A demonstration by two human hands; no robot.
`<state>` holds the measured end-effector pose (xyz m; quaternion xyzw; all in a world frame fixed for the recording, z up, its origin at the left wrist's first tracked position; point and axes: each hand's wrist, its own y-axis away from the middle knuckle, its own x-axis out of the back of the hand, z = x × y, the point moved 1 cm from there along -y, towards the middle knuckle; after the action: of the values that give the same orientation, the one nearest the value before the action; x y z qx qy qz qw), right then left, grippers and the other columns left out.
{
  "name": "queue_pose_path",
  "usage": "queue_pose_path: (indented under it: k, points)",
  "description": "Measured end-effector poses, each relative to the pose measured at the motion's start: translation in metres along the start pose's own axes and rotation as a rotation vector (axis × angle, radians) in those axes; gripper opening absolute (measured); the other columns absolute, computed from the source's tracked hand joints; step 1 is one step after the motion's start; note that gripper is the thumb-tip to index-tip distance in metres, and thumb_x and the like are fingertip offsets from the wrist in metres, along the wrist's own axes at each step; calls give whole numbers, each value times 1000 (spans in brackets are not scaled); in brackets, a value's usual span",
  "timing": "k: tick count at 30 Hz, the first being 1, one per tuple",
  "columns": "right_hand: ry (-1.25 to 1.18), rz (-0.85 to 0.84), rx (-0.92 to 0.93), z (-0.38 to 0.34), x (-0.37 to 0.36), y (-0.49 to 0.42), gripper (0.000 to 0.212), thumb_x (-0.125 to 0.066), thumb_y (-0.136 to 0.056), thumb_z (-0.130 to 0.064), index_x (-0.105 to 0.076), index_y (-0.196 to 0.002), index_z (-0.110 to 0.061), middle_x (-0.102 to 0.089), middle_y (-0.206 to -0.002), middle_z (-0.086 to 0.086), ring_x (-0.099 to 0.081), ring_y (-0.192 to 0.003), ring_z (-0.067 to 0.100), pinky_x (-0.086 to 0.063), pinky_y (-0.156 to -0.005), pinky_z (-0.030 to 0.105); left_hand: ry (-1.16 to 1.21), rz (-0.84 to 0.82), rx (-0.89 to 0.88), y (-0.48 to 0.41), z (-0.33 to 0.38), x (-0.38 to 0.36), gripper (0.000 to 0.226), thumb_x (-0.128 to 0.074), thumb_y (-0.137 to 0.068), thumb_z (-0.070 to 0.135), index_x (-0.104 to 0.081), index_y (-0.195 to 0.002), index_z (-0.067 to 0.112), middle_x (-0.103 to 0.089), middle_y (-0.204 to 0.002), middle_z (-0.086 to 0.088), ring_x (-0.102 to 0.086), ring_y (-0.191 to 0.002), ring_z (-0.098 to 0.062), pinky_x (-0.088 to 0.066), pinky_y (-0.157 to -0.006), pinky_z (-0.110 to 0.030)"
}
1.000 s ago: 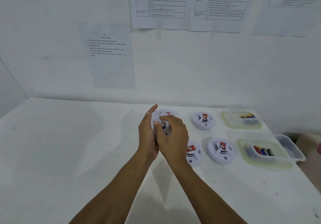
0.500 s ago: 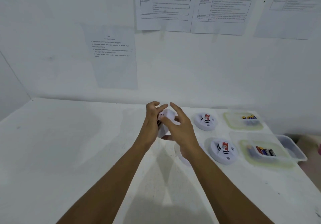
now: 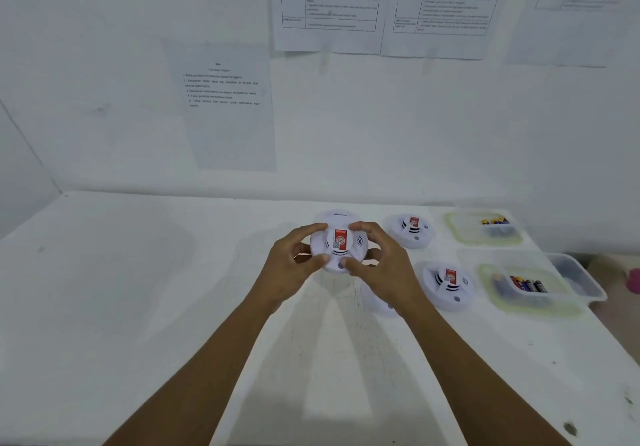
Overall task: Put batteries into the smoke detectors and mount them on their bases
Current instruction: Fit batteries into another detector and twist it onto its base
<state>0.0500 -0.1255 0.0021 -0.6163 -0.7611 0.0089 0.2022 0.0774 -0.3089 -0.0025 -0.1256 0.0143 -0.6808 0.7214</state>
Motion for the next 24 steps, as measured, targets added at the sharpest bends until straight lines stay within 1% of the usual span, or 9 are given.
queue_pose_path:
  k: [2, 3, 8, 10, 14, 17, 20, 22, 24]
  points:
    - [54, -8, 32, -2, -2, 3, 48, -79, -77, -18, -55, -113, -39, -62, -117, -14, -66, -98, 15, -61, -74, 30, 6, 2, -13, 4, -1, 2, 47, -75, -83, 11, -61, -127, 22, -66, -124, 2, -68, -102, -16, -58, -86, -31]
    - [79, -8, 46, -3, -3, 5, 48, -79, -76, -19, -54, -111, -40, -62, -116, -15, -67, -96, 14, -61, -73, 29, 13, 3, -20, 5, -2, 2, 47, -75, -83, 9, -62, -127, 21, -66, -124, 2, -68, -104, -17, -58, -87, -32]
    - [149, 32, 86, -4, -12, 12, 49, -79, -75, -20, -52, -112, -38, -66, -105, -10, -69, -76, 13, -59, -65, 31, 20, 10, -21, 11, -5, 6, 46, -74, -83, 6, -63, -123, 27, -67, -123, 0, -67, -107, -18, -57, -90, -37]
    - [152, 47, 100, -5, -15, 14, 49, -80, -75, -21, -53, -113, -36, -67, -105, -9, -69, -73, 12, -59, -62, 28, 24, 13, -25, 11, -5, 9, 46, -74, -84, 8, -63, -122, 30, -68, -122, 0, -68, -106, -18, -57, -90, -37]
    - [149, 60, 126, -9, -19, 15, 50, -80, -77, -18, -52, -115, -34, -65, -107, -8, -67, -76, 10, -53, -60, 15, 15, 14, -35, 12, -5, 13, 45, -75, -84, 10, -63, -123, 29, -67, -123, 0, -68, -106, -17, -57, -90, -38]
    - [183, 54, 134, -8, -20, 14, 49, -79, -79, -21, -53, -119, -29, -63, -117, -7, -63, -85, 9, -49, -65, 8, 9, 22, -35, 11, -6, 14, 46, -76, -82, 11, -63, -122, 30, -67, -123, 0, -68, -105, -18, -57, -90, -40]
    - [191, 54, 128, -5, -18, 14, 49, -78, -80, -24, -53, -122, -27, -60, -124, -8, -62, -100, 12, -50, -74, 8, 16, 21, -40, 12, -5, 13, 46, -77, -81, 12, -64, -120, 32, -68, -122, 0, -68, -105, -18, -57, -91, -40]
    - [200, 52, 125, -4, -16, 14, 50, -78, -80, -27, -53, -123, -27, -60, -125, -7, -62, -102, 12, -51, -77, 11, 14, 24, -41, 12, -4, 12, 45, -77, -81, 12, -64, -119, 33, -69, -120, 1, -69, -103, -17, -58, -90, -39]
    - [205, 51, 131, -3, -14, 14, 48, -78, -79, -28, -53, -121, -31, -61, -124, -8, -62, -102, 11, -51, -76, 11, 27, 21, -41, 13, -3, 11, 45, -78, -81, 12, -64, -118, 34, -70, -118, 1, -70, -101, -16, -58, -89, -37]
